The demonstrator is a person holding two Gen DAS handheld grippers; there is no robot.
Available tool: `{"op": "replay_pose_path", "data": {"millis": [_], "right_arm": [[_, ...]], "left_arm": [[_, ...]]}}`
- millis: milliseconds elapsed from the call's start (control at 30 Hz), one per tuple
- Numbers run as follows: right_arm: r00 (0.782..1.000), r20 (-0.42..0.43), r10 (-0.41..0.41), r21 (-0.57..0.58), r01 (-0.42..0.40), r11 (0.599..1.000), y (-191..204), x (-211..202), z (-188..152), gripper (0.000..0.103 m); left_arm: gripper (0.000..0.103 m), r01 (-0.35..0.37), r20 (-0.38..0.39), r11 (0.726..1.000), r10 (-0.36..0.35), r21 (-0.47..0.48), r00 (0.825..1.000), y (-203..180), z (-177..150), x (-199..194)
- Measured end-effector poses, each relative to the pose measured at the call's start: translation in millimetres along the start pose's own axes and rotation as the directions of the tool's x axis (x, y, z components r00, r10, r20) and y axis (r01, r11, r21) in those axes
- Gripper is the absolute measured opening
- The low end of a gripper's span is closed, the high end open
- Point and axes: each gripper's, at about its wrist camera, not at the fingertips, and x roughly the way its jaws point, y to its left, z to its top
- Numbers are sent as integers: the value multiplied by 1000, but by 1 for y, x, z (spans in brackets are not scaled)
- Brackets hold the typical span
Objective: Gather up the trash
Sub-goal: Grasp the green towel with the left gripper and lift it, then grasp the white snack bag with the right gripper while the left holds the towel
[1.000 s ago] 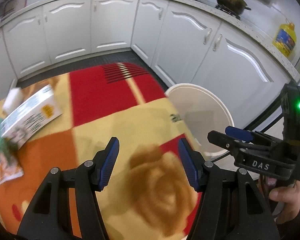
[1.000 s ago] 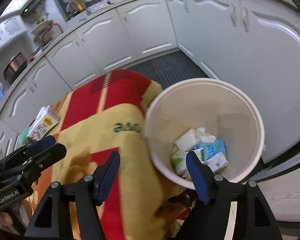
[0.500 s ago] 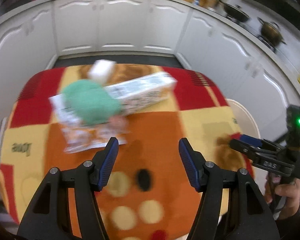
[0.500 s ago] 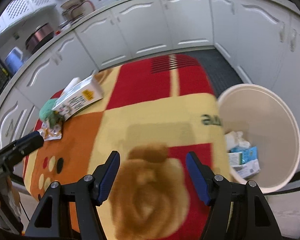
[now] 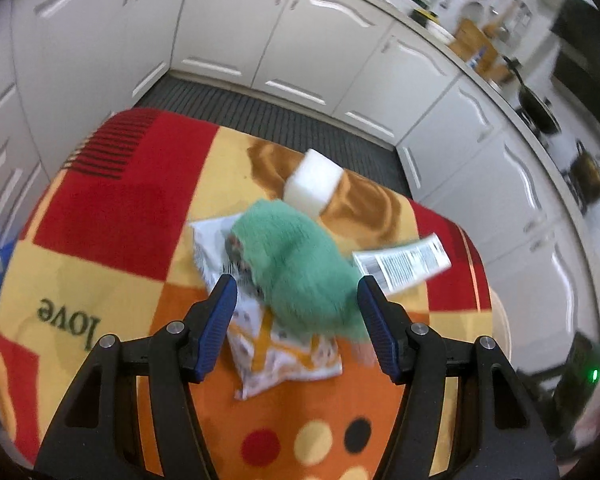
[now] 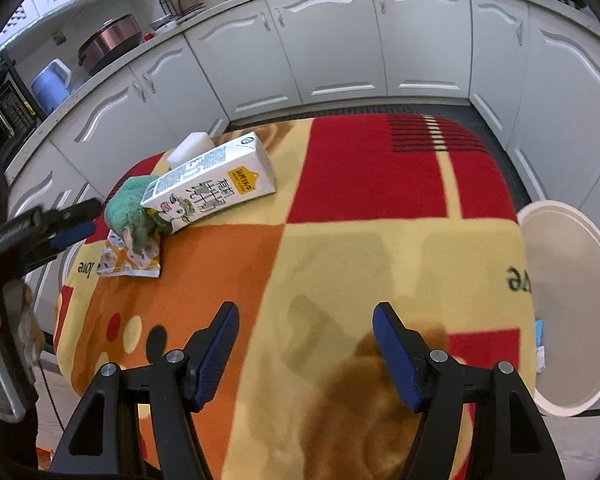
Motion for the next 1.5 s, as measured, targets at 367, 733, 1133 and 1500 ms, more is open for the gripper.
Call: {"op": "replay_pose_path", "data": {"millis": [367, 733, 1133, 1500], "right_arm": [[999, -33, 3, -4, -3, 1000, -1, 23, 10, 69], [999, -39, 31, -19, -32, 999, 12, 26, 10, 69], [976, -102, 190, -25, -194, 981, 81, 54, 10, 74], [980, -112, 164, 26, -162, 986, 165, 87, 27, 88]], "left_arm": [[49, 13, -41, 1000, -14, -10, 999, -8, 7, 36], [31, 123, -40, 992, -122, 13, 992, 10, -2, -9], [31, 104, 33, 995, -104, 9, 994, 50, -11, -75], [31, -40, 76, 999, 38, 24, 996, 95, -33, -100]]}}
